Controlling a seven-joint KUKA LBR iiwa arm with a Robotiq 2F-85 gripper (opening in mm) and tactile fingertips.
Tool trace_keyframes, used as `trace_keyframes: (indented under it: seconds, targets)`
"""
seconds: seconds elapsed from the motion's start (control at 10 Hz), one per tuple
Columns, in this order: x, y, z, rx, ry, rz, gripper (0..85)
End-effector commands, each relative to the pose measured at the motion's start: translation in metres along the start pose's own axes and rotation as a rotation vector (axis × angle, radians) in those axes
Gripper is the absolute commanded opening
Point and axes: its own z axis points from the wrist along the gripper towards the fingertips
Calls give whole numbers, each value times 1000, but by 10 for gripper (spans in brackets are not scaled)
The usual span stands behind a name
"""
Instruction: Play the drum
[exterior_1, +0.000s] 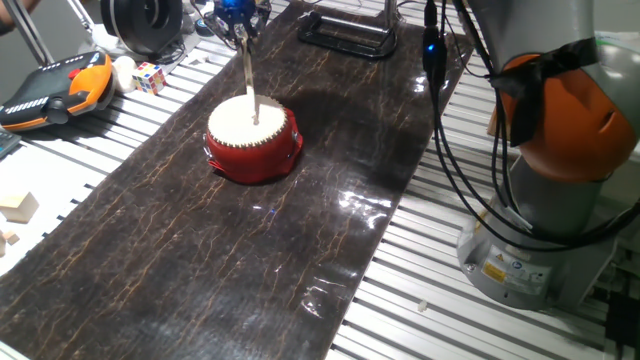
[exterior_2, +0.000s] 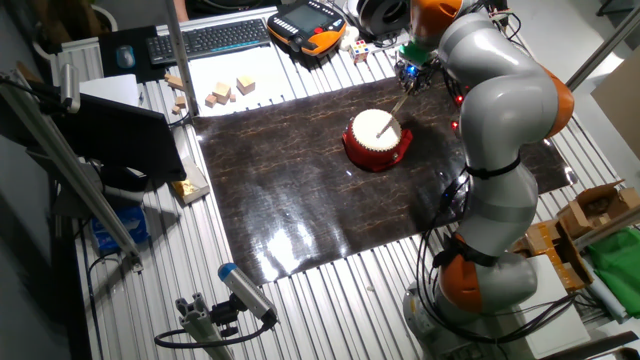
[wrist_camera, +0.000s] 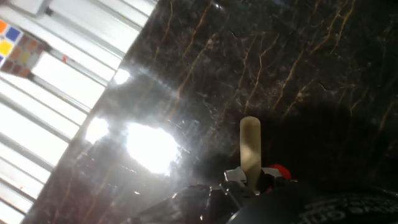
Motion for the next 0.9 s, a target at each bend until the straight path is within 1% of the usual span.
trace_keyframes:
  seconds: [0.0, 0.1, 0.3, 0.4, 0.5, 0.6, 0.7, 0.8]
  targets:
    - [0, 1, 2, -7, -12, 9, 210]
    - [0, 2, 3, -9, -26, 11, 210]
    - [-2, 3, 6, -14, -29, 11, 210]
    - [-2, 2, 5, -12, -23, -1, 210]
    - [-3, -1, 1, -2, 18, -35, 213]
    - [-3, -3, -1, 9, 29, -57, 213]
    - [-2, -4, -2, 6, 23, -53, 213]
    - [-2, -2, -1, 0, 3, -40, 210]
